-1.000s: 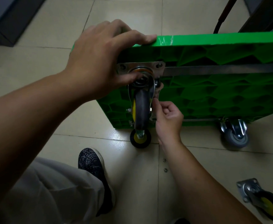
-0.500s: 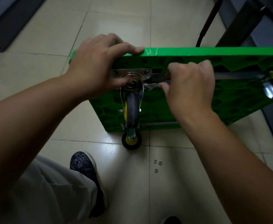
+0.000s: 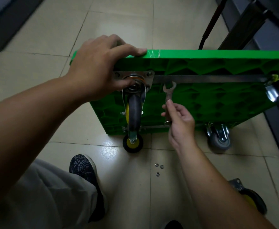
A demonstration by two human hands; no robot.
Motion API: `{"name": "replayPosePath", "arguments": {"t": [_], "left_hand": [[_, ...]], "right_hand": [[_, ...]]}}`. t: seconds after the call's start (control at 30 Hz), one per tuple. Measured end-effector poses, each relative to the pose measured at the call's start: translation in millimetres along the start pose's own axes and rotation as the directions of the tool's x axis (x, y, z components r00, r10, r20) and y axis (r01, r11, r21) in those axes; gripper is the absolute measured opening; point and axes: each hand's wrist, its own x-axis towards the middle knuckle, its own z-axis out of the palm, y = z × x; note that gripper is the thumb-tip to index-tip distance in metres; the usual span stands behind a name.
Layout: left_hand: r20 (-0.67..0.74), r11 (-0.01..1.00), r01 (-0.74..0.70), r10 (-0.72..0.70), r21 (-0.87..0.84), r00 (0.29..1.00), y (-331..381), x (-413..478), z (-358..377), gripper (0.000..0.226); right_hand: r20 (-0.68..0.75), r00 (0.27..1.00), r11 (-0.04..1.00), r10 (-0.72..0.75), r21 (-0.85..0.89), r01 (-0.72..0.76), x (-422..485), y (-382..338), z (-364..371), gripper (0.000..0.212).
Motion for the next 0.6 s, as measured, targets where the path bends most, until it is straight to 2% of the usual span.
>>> {"name": "replayPosePath", "arguments": {"t": [0.23,0.47,0.6], "left_hand": [[-0.008,1.0,-0.002,0.002,0.019,1.0,-0.6,-0.6,1.2,0.07],[-0.017,1.0,0.0,0.001,0.025,1.0,-1.3,0.4,2.3,0.069],[-0.015,1.0,0.001,-0.001,0.029,1.0,-1.2,-0.2,3.3,0.069]], "right_hand": [[0.017,1.0,0.998,0.009,-0.054,-0.008,-5.5,34.3,19.8,0.013],[-0.062,0.995,0.997,-0.076,-0.014,0.075,-1.2,47.7,38.6,0.01],[-0.085,0.996,0.999,-0.026,0.026,0.028,-3.3,56.9,51.2,0.012]]}}
